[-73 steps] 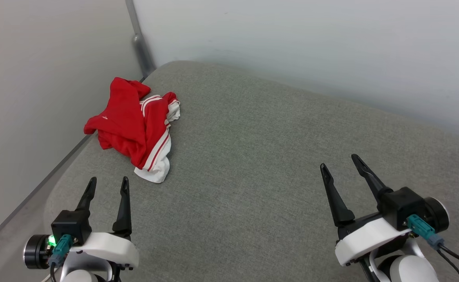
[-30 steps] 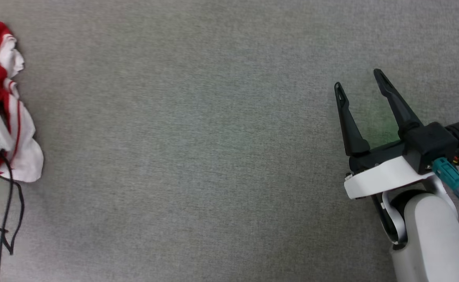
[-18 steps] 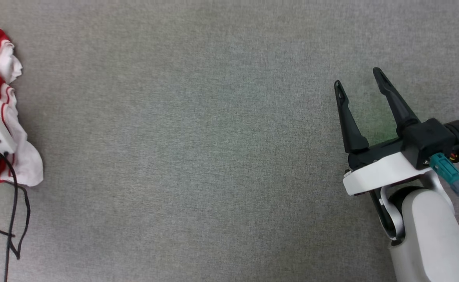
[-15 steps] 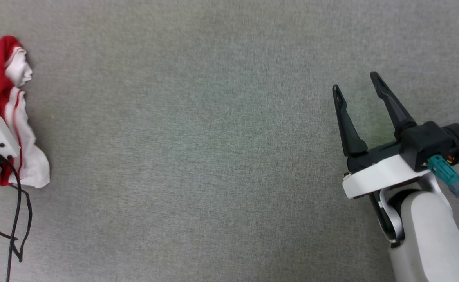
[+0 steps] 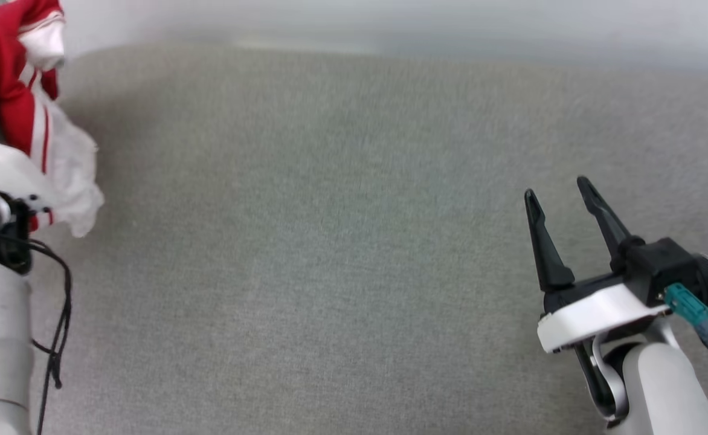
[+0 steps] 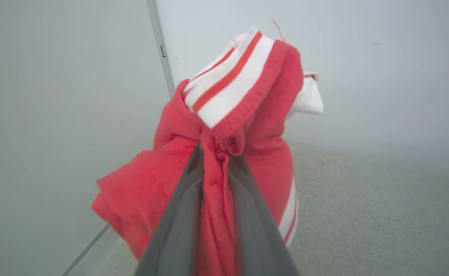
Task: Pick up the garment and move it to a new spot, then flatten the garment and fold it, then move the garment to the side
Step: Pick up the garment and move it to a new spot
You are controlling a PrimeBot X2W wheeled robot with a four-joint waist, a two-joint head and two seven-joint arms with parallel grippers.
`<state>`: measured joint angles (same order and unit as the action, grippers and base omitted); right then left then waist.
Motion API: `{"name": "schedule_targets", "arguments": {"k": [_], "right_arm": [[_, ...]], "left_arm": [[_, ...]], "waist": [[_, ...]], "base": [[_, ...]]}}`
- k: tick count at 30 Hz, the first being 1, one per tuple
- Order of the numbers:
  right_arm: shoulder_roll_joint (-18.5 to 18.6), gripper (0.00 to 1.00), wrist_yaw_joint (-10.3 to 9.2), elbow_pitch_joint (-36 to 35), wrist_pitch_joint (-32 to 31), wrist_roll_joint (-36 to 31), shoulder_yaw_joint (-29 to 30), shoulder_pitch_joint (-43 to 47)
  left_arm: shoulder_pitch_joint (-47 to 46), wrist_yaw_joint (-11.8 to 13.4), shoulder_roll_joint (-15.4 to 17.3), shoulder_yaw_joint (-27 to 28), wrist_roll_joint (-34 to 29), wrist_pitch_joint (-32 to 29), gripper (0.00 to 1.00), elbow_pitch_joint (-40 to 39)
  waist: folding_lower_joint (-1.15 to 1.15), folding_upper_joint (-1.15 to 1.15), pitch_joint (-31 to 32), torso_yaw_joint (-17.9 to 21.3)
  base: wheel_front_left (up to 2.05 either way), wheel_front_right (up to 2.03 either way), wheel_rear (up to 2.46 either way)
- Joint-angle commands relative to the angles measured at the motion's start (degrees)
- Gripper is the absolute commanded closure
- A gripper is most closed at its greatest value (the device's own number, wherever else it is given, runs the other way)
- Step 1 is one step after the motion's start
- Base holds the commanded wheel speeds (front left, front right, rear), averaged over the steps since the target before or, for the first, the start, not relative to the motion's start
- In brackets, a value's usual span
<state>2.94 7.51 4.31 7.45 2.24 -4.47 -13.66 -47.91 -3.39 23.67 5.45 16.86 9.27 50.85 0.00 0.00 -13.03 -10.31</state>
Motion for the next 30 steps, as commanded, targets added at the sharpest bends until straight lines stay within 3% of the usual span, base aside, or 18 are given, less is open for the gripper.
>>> {"name": "schedule_targets", "arguments": {"k": [1, 8, 15, 22, 30], "right_arm": [[-0.1, 0.0, -0.04, 0.1, -0.1, 0.7, 0.1, 0.9], [-0.1, 0.0, -0.04, -0.2, -1.0, 1.4, 1.7, 4.7], [-0.1, 0.0, -0.03, -2.3, -2.5, 1.6, 3.1, 7.1], [-0.1, 0.0, -0.03, -4.2, -3.1, 2.9, 3.1, 6.4], [-0.1, 0.0, -0.04, -4.6, -2.3, 4.3, 2.5, 4.2]], "left_arm": [[0.9, -0.2, -0.5, -0.5, -0.2, 0.7, 1.0, -0.6], [4.7, -0.8, -5.9, -4.3, -1.1, 2.3, 1.0, -7.5], [10.7, -1.8, -13.4, -9.8, -0.9, 0.3, 1.0, -17.1], [15.4, -3.3, -19.2, -18.5, 0.9, -3.8, 1.0, -23.7], [19.6, -3.7, -20.6, -30.8, 0.3, -6.8, 1.0, -23.4]], "waist": [[0.0, 0.0, 3.3, 1.2], [0.0, 0.0, 8.9, 5.4], [0.0, 0.0, 10.7, 11.2], [0.0, 0.0, 6.5, 16.9], [0.0, 0.0, -1.5, 20.1]], "base": [[0.0, 0.0, 0.0], [0.0, 0.0, 0.0], [0.0, 0.0, 0.0], [0.0, 0.0, 0.0], [0.0, 0.0, 0.0]]}}
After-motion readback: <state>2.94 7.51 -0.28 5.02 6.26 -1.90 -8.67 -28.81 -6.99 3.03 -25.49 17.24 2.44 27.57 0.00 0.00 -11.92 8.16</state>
